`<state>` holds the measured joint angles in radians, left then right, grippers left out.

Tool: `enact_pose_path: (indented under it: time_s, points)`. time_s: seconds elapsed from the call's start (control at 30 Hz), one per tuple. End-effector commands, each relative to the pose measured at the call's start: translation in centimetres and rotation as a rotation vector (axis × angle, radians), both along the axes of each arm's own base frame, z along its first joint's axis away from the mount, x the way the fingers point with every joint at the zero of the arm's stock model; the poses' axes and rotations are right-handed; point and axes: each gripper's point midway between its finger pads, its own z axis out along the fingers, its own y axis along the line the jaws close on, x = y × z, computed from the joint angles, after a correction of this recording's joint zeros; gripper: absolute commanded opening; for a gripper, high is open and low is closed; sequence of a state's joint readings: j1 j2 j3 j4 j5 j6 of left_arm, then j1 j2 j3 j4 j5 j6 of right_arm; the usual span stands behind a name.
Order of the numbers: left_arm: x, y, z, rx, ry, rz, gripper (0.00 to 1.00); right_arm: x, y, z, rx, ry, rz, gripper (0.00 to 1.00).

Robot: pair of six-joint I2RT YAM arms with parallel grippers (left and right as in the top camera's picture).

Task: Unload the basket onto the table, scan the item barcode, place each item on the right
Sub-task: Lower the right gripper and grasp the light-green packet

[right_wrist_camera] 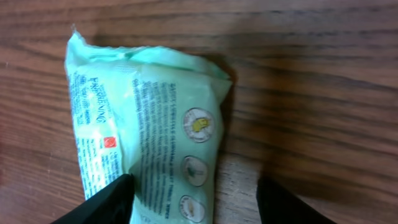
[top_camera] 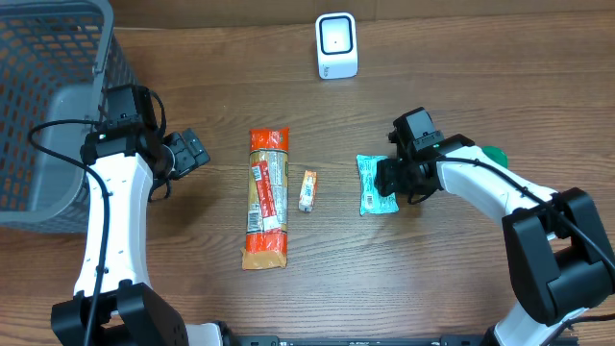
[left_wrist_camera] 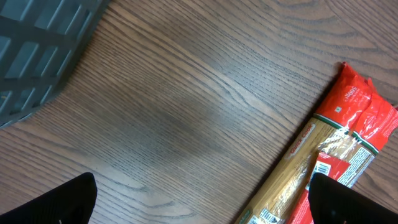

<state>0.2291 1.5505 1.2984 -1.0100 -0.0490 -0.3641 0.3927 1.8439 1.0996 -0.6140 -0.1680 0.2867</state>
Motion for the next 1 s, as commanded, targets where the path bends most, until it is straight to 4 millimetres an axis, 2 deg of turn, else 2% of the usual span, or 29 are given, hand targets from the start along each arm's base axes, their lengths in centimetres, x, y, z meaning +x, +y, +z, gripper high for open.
enact_pose_path:
  time_s: [0.0, 0.4, 0.5, 0.77, 0.97]
  points:
    - [0.0, 0.1, 0.0, 0.004, 0.000, 0.008, 1.00, 1.0, 0.5, 1.0, 0.021, -0.030, 0.005, 0.66]
    - [0.0, 0.1, 0.0, 0.005, 0.000, 0.008, 1.00, 0.5, 0.5, 0.9, 0.022, -0.011, 0.008, 0.64]
    - [0.0, 0.1, 0.0, 0.004, 0.000, 0.008, 1.00, 0.3, 0.5, 0.8, 0.019, -0.005, 0.008, 0.61]
    - [0.0, 0.1, 0.0, 0.005, 0.000, 0.008, 1.00, 0.0, 0.3, 0.5, 0.014, 0.009, 0.008, 0.61]
    - [0.0, 0.1, 0.0, 0.004, 0.000, 0.008, 1.00, 0.2, 2.1, 1.7, 0.108, 0.014, 0.035, 0.62]
